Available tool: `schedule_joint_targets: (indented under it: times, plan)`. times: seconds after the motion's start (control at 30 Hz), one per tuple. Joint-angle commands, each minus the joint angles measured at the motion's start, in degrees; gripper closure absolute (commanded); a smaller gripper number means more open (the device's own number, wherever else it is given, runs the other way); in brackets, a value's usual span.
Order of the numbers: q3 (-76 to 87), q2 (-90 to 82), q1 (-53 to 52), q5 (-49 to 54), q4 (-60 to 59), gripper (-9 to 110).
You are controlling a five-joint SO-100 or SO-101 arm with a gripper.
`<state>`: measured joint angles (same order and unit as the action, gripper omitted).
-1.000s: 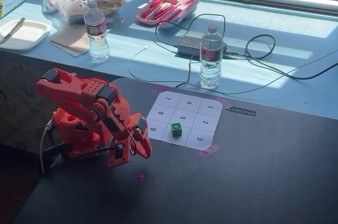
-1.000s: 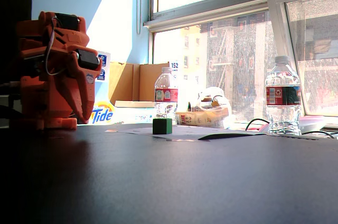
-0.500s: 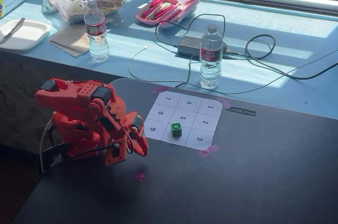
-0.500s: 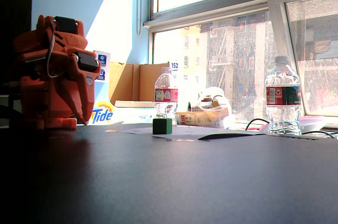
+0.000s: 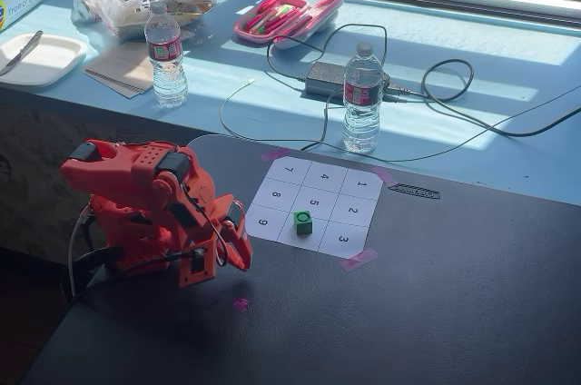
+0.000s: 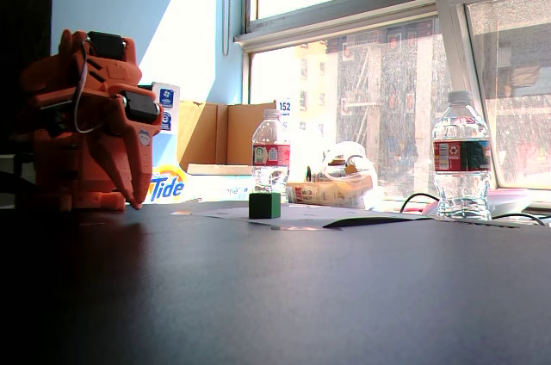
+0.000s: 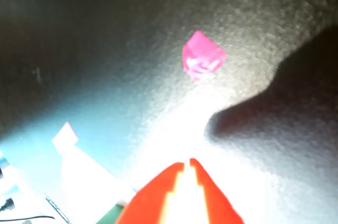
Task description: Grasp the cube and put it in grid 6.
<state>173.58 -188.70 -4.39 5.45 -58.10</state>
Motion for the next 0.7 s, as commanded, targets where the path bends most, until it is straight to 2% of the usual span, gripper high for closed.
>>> schedule_joint_targets:
  times: [0.0,0.67]
  plan:
    - [0.4,-0.4,0.5,-0.6,-0.2,101]
    - [1.9,-0.4,1.8,-0.2,1.4,101]
